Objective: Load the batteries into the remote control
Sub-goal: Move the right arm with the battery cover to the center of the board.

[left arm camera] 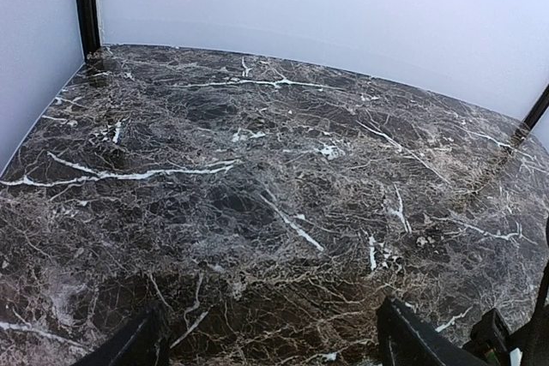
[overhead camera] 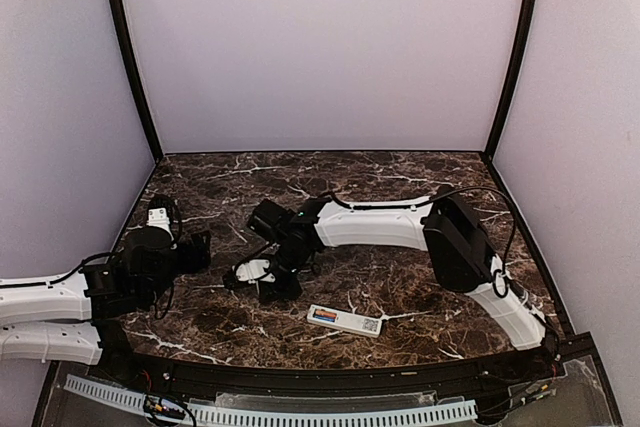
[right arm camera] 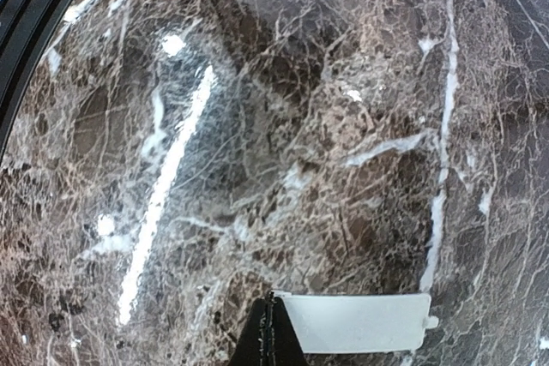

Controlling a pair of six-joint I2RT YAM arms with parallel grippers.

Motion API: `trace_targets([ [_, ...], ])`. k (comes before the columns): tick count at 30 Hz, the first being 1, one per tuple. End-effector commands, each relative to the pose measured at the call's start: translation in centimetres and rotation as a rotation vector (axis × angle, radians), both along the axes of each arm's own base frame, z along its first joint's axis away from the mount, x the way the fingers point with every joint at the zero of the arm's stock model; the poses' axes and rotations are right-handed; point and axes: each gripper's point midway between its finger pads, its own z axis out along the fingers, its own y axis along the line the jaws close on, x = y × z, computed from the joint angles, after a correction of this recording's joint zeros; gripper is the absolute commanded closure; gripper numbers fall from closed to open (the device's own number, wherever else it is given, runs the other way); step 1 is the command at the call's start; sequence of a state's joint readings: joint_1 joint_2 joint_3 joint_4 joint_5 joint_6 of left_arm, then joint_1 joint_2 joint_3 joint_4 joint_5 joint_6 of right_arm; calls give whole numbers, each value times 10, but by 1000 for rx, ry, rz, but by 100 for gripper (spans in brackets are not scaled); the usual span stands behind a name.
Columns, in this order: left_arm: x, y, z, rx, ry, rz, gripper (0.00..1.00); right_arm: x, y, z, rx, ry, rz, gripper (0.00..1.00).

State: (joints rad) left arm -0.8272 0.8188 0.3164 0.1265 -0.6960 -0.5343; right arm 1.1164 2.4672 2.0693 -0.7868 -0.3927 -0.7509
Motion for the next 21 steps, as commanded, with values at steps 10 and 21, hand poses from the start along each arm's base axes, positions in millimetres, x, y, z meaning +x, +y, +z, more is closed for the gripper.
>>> trace_targets([
  [10,-1,4,-4,13,1,-1,18,-39,-71,-21,-221,153,-99,100],
  [21,-1,1,-5,19,6,-13,18,-31,-47,7,-111,10,-175,78],
])
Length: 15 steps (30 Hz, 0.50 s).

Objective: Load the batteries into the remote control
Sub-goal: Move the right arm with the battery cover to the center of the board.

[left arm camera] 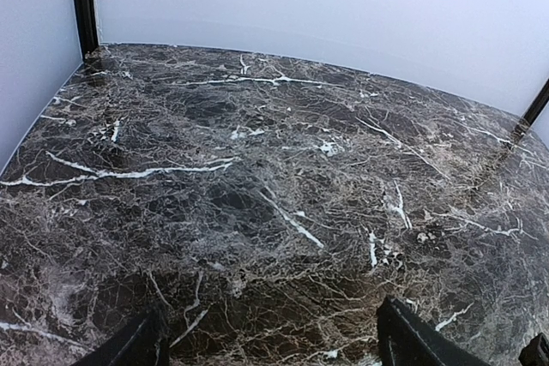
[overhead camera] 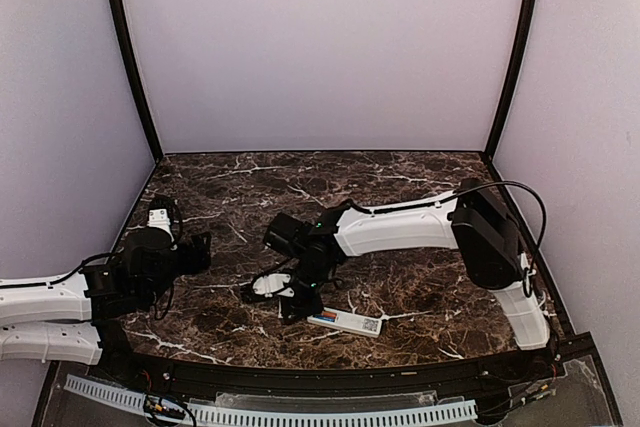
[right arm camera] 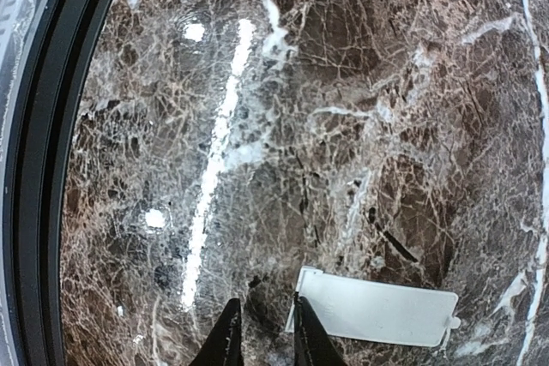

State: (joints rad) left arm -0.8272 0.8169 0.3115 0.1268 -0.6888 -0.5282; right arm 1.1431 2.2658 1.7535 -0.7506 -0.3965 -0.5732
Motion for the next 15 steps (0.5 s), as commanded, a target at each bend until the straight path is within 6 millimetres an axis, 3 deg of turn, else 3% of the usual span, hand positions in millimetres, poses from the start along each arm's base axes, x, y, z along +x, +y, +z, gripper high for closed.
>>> trace_targets([
  [1,0,1,-3,14,2,-5,18,11,3,1,-19,-125,-45,77],
  [5,0,1,-5,17,5,-6,18,9,2,-8,-60,-174,-31,76],
  [15,1,-1,-4,14,1,-14,18,14,-10,-24,-165,-206,-66,86],
])
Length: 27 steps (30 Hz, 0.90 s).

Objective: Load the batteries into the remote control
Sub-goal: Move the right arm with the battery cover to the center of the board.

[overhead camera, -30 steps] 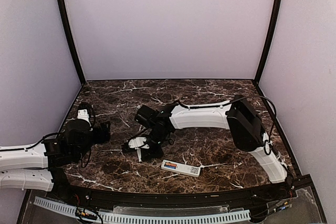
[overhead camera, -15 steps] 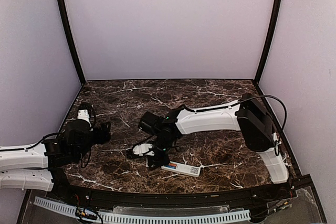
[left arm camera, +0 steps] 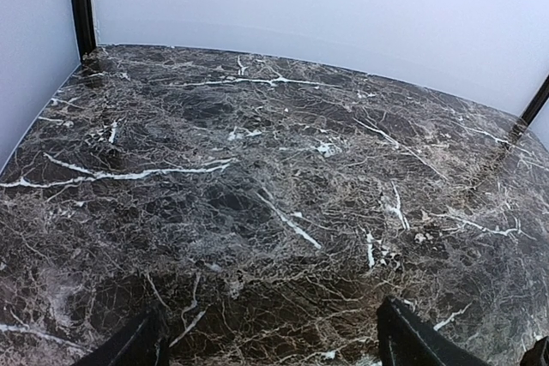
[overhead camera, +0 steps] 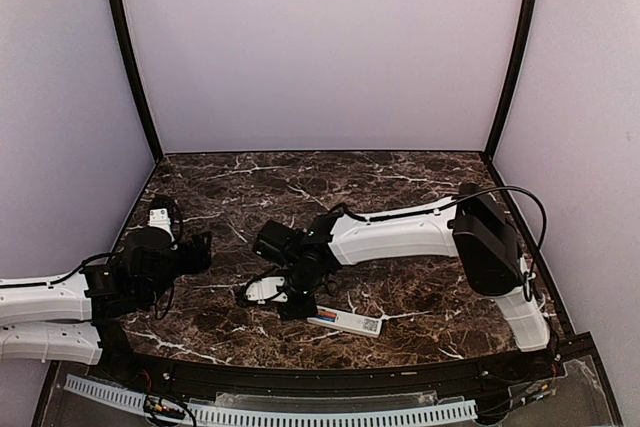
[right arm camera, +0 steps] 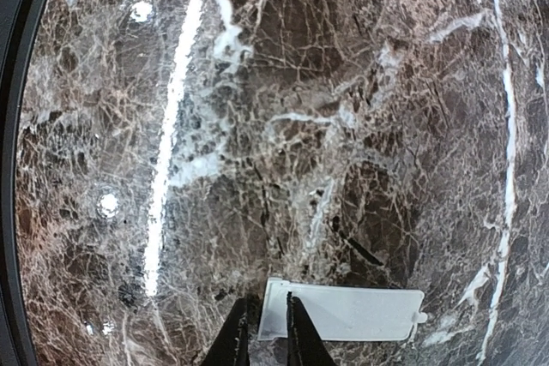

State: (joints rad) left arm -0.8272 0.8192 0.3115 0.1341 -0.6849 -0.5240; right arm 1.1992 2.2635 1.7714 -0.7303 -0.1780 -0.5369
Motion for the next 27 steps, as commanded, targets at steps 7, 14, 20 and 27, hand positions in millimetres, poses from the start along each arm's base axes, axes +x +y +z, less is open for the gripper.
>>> trace_targets([
  [7,1,-1,-4,14,3,-13,18,7,-26,-40,-191,32,-93,89],
  [14,1,-2,-3,11,2,-17,18,3,-37,-50,-252,107,-132,100],
  [20,0,-2,-4,10,4,-22,18,-20,-36,-36,-199,217,-123,100],
  [27,0,-4,-6,13,12,-34,18,-63,-34,-17,-166,322,-58,100],
])
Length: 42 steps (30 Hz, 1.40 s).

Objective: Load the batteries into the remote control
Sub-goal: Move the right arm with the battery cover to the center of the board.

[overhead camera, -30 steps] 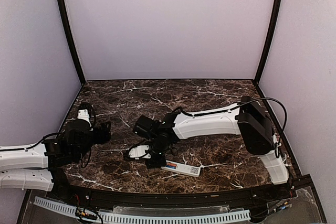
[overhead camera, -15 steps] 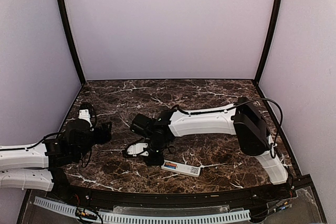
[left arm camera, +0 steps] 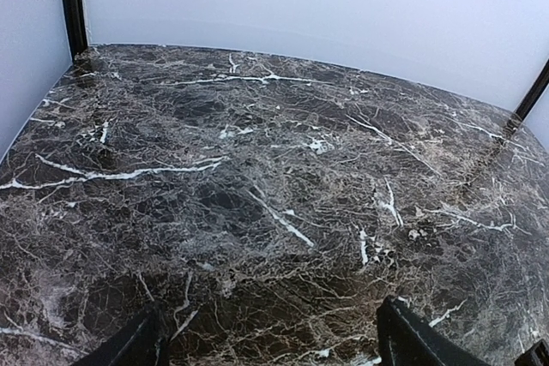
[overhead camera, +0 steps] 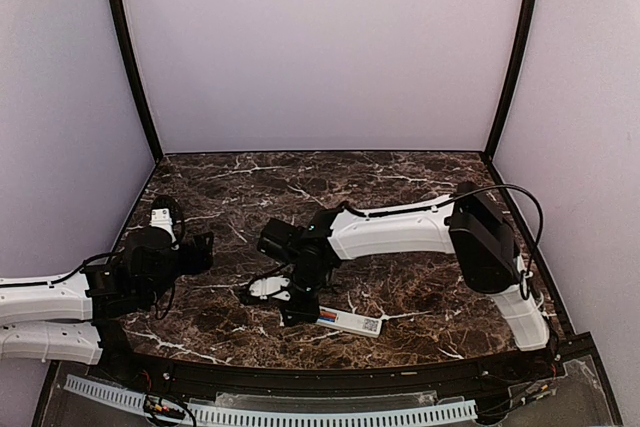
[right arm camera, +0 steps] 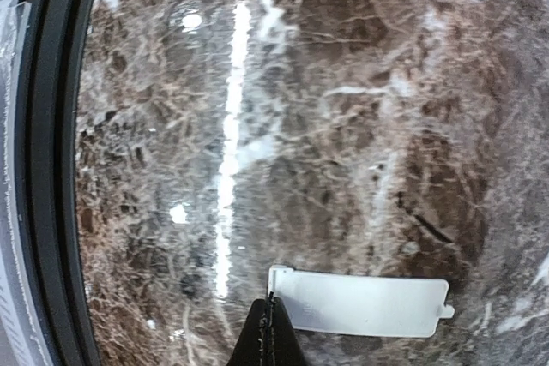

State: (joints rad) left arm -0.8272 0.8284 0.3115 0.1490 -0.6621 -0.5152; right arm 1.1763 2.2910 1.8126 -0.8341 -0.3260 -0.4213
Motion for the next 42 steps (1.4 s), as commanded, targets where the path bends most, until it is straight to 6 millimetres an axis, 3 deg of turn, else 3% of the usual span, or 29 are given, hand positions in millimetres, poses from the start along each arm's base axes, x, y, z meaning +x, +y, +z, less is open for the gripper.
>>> trace_targets([
  [1,-1,1,-5,17,9,-11,18,-50,-26,-15,-110,126,45,100],
  [8,-1,1,-5,17,10,-16,18,-69,-33,-3,-115,154,55,100],
  [15,-1,1,-3,18,5,-16,18,-87,-59,-6,-190,170,41,100],
  [24,-1,1,-3,19,2,-18,18,-98,-79,2,-225,173,9,100],
  [27,-1,0,-2,18,2,-20,18,-96,-75,11,-195,161,-26,100],
  [29,-1,0,-2,20,2,-21,18,-94,-65,23,-135,156,-64,91],
  [35,-1,-1,-1,12,-4,-25,18,-69,-52,57,-8,83,-377,74],
  [39,-1,-4,0,10,-5,-44,18,-40,-71,48,-119,29,-824,69],
  [42,-1,-8,1,4,-5,-62,18,-45,-79,34,-207,-1,-962,69],
])
